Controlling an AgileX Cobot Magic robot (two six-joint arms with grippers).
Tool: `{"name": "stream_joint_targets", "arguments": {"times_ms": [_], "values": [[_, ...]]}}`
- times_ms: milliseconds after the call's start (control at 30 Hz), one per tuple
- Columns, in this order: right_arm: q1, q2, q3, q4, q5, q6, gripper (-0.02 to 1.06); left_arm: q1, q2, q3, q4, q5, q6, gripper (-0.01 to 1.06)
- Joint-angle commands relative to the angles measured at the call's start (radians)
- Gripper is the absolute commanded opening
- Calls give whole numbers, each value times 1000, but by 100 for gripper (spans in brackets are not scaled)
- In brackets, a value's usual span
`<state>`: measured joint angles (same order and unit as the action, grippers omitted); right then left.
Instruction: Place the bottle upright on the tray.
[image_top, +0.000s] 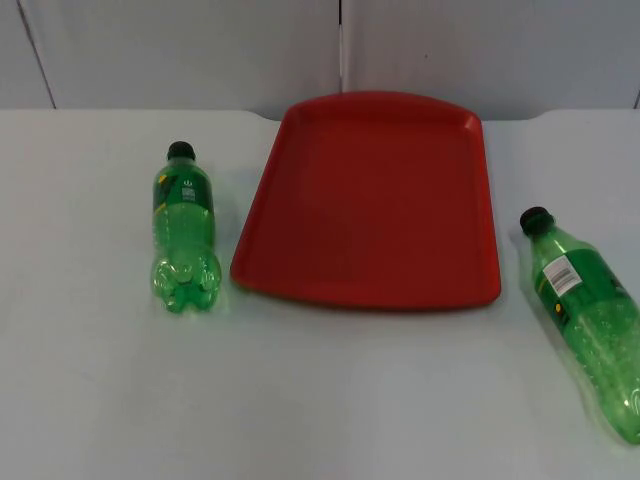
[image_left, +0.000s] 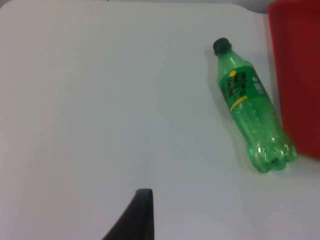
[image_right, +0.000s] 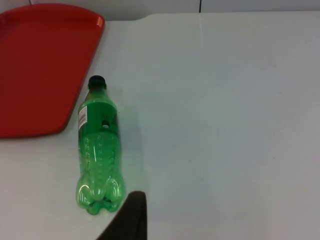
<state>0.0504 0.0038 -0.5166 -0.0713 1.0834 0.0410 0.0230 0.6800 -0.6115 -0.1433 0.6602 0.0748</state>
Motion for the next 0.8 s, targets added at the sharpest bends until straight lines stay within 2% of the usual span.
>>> {"name": "stream_joint_targets", "arguments": {"times_ms": [0, 67, 233, 300, 400, 567, 767], "values": [[-6, -4, 1, 3, -7, -4, 105, 1, 49, -16, -51, -52, 32, 105], [-6, -4, 1, 3, -7, -4, 105, 1, 83, -33, -66, -55, 48, 105], [-6, -4, 1, 3, -7, -4, 105, 1, 258, -167, -142, -67, 148, 105], [-6, -4, 1, 3, -7, -4, 105, 1, 276, -185, -144, -67, 152, 105], [-6, -4, 1, 3, -7, -4, 105, 1, 405, -306, -144, -64, 156, 105], [-6, -4, 1, 3, -7, -4, 105, 1, 533, -424, -148, -62, 156, 105], [-6, -4, 1, 3, -7, -4, 105, 1, 735, -572, -248, -55, 214, 105]]}}
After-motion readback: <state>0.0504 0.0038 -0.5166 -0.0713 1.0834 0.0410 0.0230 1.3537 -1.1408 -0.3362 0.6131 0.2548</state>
